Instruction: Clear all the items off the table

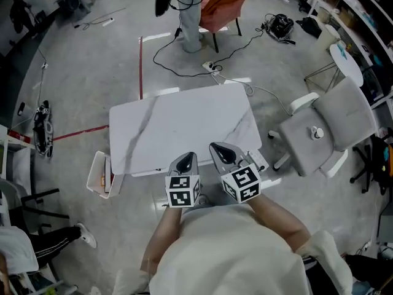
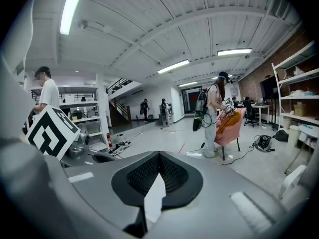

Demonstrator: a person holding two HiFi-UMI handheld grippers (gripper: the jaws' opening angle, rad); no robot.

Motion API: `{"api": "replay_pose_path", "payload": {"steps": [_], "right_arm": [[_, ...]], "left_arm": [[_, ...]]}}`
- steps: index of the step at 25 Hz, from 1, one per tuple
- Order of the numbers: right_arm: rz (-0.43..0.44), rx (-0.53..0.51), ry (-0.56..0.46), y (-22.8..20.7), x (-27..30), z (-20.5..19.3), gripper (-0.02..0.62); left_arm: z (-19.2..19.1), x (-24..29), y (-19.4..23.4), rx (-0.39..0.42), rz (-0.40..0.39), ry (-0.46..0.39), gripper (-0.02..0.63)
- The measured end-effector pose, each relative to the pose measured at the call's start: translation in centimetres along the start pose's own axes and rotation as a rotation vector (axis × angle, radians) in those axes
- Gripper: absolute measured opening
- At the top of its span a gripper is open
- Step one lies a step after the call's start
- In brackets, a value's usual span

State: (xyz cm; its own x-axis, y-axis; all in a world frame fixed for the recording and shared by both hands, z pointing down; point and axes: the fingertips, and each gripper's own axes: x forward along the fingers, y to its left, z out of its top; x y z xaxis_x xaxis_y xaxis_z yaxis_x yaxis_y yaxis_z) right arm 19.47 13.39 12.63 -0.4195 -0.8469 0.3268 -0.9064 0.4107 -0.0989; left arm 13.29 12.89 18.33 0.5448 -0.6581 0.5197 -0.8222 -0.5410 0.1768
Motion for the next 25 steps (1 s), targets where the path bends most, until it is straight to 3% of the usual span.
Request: {"api": "replay_pose_path", "payload": {"steps": [11,25], "right_arm": [[0.064,-0.017,0.000,6.5,0.2,-1.0,-0.002],[0.039,-0.017,-0.010,7.4,-0.4,-1.1,-0.003]], "left_arm": [[-2.6,-4.5,3.6,-0.025,0.039,-0.007,0.009],[-1.8,-5.6,3.6,-0.011,0.030,-0.042,0.009]]}}
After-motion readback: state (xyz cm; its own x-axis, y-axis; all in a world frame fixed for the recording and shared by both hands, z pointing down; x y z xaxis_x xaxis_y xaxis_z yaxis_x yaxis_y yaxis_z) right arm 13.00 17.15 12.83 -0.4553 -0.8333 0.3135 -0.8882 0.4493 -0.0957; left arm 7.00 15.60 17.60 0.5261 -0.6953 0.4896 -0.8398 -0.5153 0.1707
